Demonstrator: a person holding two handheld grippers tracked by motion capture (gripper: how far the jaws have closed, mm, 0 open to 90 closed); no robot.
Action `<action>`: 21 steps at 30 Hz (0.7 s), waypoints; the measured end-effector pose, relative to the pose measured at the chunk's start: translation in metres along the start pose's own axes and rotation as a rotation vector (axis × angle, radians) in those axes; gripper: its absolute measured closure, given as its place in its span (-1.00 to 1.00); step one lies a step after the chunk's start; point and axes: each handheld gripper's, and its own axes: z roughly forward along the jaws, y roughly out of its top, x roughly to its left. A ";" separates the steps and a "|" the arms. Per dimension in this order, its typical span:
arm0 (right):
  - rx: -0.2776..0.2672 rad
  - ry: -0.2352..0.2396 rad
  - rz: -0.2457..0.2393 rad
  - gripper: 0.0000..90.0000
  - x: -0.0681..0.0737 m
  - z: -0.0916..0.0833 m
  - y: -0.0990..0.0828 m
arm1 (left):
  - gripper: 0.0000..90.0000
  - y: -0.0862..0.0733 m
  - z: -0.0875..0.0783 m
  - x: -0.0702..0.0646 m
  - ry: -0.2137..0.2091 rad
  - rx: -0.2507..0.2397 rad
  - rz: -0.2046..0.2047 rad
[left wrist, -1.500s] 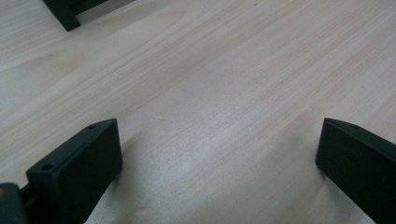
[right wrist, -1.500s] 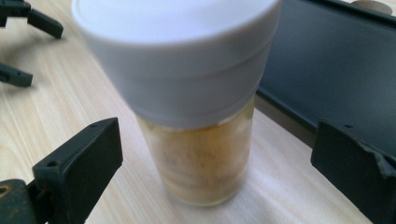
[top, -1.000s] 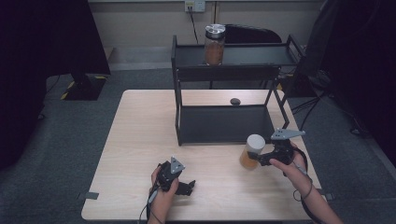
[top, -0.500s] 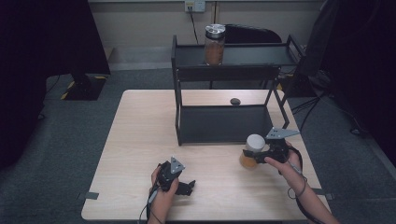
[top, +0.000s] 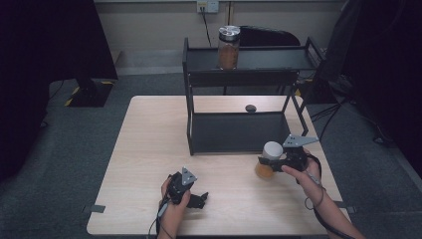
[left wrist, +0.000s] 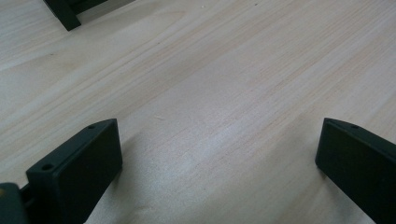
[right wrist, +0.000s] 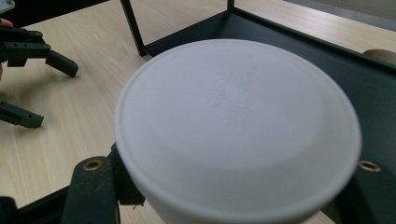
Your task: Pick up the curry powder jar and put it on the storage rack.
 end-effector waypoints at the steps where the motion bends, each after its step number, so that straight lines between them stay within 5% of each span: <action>1: 0.003 -0.004 -0.004 -0.24 -0.001 -0.001 0.002 | -1.00 0.000 0.000 0.000 0.000 0.000 0.000; 21: -0.006 -0.046 0.002 -0.24 -0.024 -0.018 0.059 | -1.00 0.000 0.000 0.000 0.000 0.000 0.000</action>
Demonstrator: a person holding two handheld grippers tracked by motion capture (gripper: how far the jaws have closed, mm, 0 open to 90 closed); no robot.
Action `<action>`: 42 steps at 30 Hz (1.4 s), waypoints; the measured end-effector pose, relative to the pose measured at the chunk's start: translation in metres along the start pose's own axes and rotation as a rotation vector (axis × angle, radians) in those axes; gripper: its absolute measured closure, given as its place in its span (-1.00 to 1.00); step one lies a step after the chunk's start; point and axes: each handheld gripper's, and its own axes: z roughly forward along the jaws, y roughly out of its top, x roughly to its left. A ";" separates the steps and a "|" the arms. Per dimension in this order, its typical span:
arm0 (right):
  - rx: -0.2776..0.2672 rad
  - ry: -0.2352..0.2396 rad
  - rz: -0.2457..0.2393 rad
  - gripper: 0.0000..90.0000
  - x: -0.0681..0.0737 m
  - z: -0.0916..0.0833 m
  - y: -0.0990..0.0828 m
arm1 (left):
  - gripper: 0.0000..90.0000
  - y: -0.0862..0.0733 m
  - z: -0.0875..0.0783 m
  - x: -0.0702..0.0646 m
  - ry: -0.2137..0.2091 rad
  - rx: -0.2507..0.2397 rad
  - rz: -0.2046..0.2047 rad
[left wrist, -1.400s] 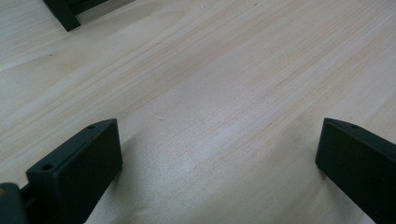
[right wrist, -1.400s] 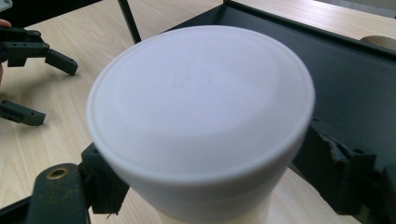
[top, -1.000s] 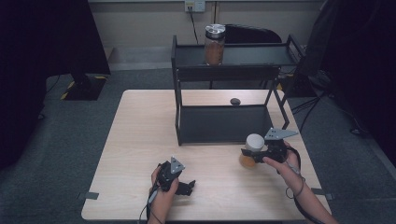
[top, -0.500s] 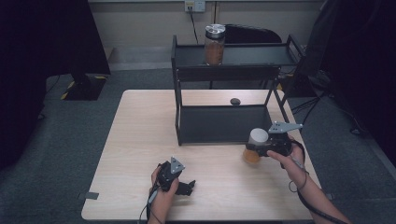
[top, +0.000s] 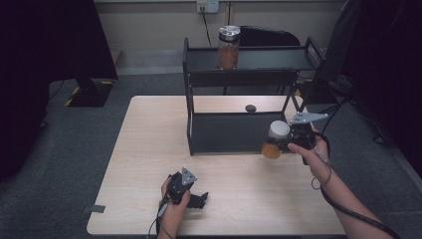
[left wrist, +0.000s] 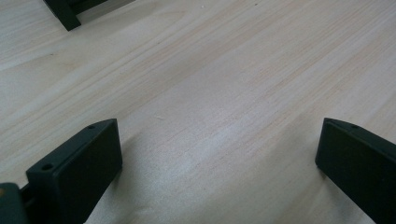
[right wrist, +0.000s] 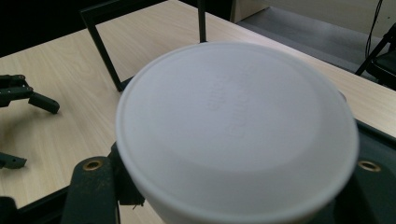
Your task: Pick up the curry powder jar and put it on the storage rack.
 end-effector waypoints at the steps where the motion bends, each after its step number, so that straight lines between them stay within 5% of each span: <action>1: 0.000 -0.002 0.000 -0.24 -0.001 0.000 0.002 | -1.00 0.000 0.000 0.000 0.000 0.000 0.000; 42: -0.031 -0.055 0.002 -0.25 -0.026 -0.044 0.081 | -1.00 0.000 0.000 0.000 0.000 0.000 0.000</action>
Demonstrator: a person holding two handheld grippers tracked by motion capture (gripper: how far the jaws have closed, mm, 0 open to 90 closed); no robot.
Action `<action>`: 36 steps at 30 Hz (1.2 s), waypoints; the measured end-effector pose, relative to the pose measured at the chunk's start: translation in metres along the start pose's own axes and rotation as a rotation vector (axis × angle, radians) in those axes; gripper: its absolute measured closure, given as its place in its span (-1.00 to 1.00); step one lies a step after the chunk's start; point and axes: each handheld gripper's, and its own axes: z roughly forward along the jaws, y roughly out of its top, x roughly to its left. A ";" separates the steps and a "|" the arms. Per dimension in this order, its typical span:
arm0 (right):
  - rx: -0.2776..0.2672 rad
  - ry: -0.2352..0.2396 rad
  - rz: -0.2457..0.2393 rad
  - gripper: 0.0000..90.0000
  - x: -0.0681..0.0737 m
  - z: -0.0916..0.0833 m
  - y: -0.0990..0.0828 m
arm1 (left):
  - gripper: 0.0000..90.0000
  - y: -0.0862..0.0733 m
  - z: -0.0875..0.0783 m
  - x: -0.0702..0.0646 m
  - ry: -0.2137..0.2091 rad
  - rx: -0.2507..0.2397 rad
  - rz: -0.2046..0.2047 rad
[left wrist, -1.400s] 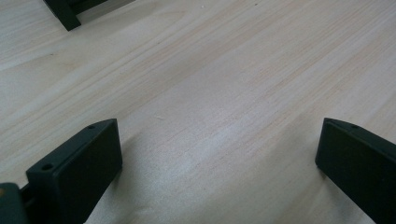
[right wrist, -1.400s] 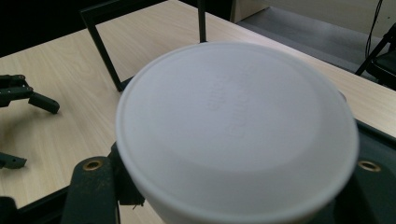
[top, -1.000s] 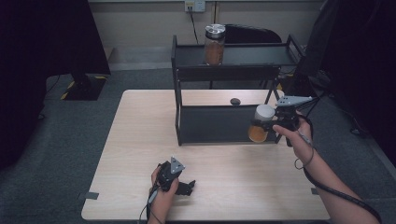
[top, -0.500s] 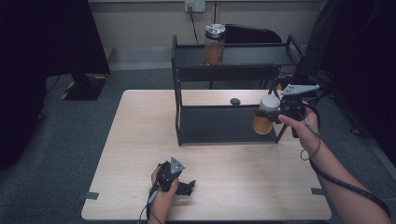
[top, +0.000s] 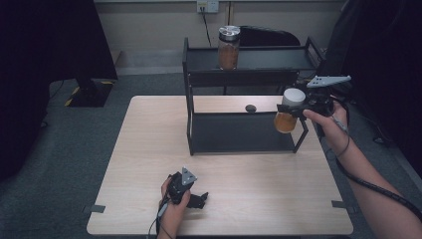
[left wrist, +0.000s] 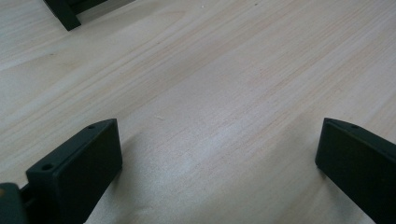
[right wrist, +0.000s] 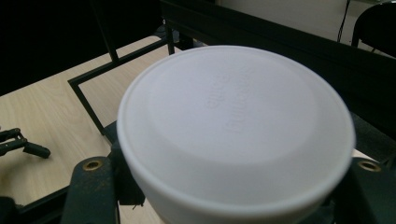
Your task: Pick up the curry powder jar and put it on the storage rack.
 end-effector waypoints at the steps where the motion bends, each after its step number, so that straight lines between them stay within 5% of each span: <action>1: 0.000 -0.001 0.000 -0.25 0.000 -0.001 0.002 | -1.00 0.000 0.000 0.000 0.000 0.000 0.000; 36: -0.046 -0.024 -0.020 -0.25 -0.002 -0.046 0.085 | -1.00 0.000 0.000 0.000 0.000 0.001 0.002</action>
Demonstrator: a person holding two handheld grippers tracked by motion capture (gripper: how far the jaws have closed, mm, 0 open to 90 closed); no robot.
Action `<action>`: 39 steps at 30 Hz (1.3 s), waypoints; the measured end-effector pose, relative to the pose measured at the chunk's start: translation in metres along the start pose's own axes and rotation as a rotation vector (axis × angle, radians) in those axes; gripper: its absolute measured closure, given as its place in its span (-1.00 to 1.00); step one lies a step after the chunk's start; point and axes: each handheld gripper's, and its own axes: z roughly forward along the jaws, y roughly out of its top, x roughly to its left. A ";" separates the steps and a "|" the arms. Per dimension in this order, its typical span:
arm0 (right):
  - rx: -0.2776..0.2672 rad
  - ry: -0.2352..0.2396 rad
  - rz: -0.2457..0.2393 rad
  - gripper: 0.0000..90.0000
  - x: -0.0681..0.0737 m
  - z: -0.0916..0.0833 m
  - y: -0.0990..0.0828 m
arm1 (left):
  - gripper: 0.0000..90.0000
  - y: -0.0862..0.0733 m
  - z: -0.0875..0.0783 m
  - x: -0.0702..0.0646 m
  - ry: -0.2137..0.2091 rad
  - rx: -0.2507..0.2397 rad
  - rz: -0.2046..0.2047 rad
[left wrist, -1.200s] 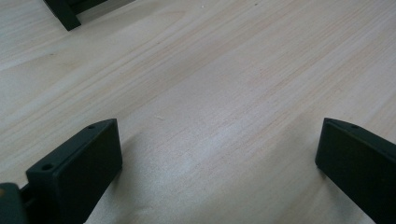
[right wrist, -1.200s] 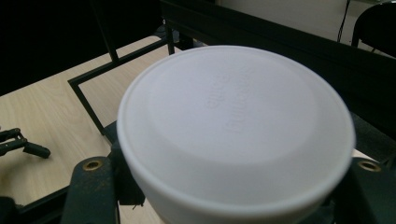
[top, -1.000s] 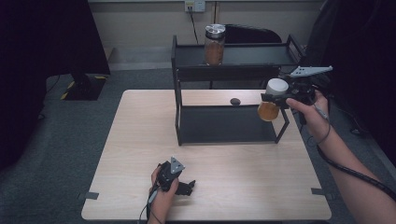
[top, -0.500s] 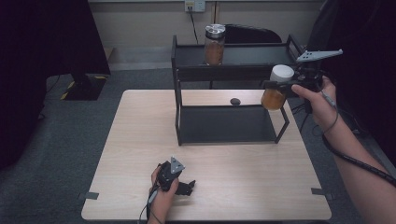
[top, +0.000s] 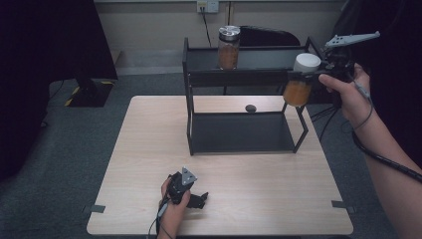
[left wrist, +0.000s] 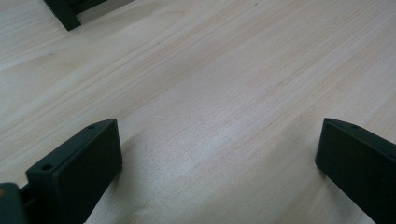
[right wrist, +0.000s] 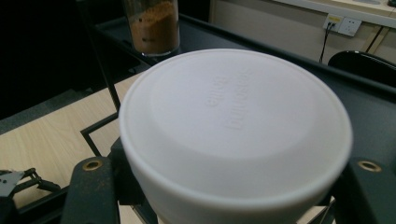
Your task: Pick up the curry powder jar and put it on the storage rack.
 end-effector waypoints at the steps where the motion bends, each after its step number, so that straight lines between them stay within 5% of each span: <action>1: -0.002 0.000 0.002 -0.25 0.000 -0.001 0.003 | -1.00 0.000 0.000 0.000 -0.001 0.002 0.000; 13: -0.002 -0.047 -0.036 -0.25 0.007 -0.007 0.039 | -1.00 0.000 0.000 0.000 0.000 0.000 -0.001; 39: -0.015 -0.130 0.015 -0.25 0.000 0.026 0.083 | -1.00 0.000 0.000 0.000 0.000 0.001 0.000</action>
